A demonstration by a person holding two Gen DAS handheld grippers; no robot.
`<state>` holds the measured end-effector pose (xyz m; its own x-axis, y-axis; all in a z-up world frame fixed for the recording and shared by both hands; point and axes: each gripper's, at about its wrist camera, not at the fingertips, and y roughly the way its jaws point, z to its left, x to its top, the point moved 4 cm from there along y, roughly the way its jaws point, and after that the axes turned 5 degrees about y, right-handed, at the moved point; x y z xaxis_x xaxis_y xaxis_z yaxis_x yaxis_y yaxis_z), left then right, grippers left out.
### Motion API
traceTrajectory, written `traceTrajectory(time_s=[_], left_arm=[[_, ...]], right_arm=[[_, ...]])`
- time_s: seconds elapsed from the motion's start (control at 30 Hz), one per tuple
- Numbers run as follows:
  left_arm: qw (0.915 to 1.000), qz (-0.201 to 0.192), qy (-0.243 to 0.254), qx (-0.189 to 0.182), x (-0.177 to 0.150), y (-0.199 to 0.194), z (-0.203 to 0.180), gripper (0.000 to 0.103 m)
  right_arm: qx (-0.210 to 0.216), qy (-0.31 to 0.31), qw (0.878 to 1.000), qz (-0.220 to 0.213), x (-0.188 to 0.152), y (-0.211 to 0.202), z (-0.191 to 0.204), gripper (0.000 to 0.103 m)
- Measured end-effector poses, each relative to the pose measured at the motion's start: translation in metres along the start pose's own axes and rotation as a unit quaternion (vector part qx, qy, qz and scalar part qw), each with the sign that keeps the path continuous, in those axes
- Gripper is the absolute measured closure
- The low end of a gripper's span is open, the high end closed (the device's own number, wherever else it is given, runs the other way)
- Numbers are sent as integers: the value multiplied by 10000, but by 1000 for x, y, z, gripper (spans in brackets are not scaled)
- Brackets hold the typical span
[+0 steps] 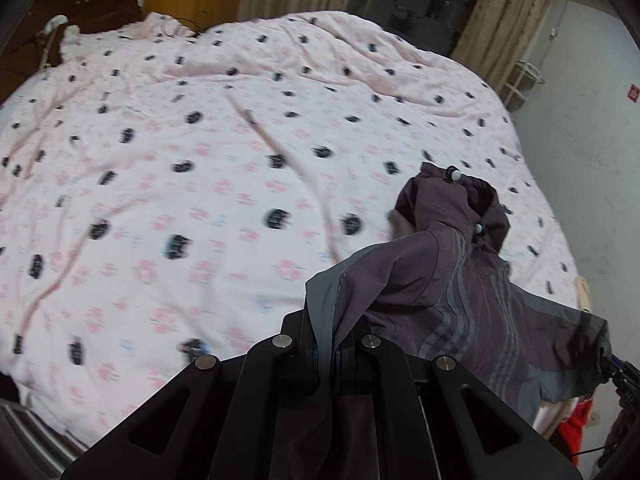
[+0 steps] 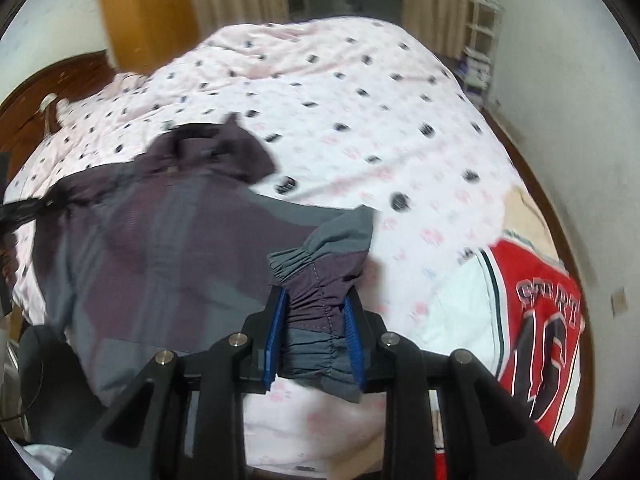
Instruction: Fold clothes
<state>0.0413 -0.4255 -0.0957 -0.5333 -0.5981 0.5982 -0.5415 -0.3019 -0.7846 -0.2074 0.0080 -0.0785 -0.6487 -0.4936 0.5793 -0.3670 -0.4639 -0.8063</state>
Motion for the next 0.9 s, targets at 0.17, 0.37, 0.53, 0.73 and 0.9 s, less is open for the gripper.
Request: traceTrajectory(time_s=[0.17,0.37,0.53,0.73,0.9], left_arm=[[9993,142,-152,312,-7,2,34,97],[9977,485,-57,475,-18,20,49,80],[9980,490,-119,388,-19,16,56,65],[9983,371,52,455,-23,-6,64,49],[9985,189,221,455,-37,-38,76,48]], right_arm=[[-94,452,9980,422,-14,32,-36,75],[-483,724,9935,735,-25,71,-67,80],[-696,688,9918,818,-19,86,-80,81],[-1199,312,9891,802,-12,95,-74,70],[-1729,-66,9836,507,-8,83,-71,45]])
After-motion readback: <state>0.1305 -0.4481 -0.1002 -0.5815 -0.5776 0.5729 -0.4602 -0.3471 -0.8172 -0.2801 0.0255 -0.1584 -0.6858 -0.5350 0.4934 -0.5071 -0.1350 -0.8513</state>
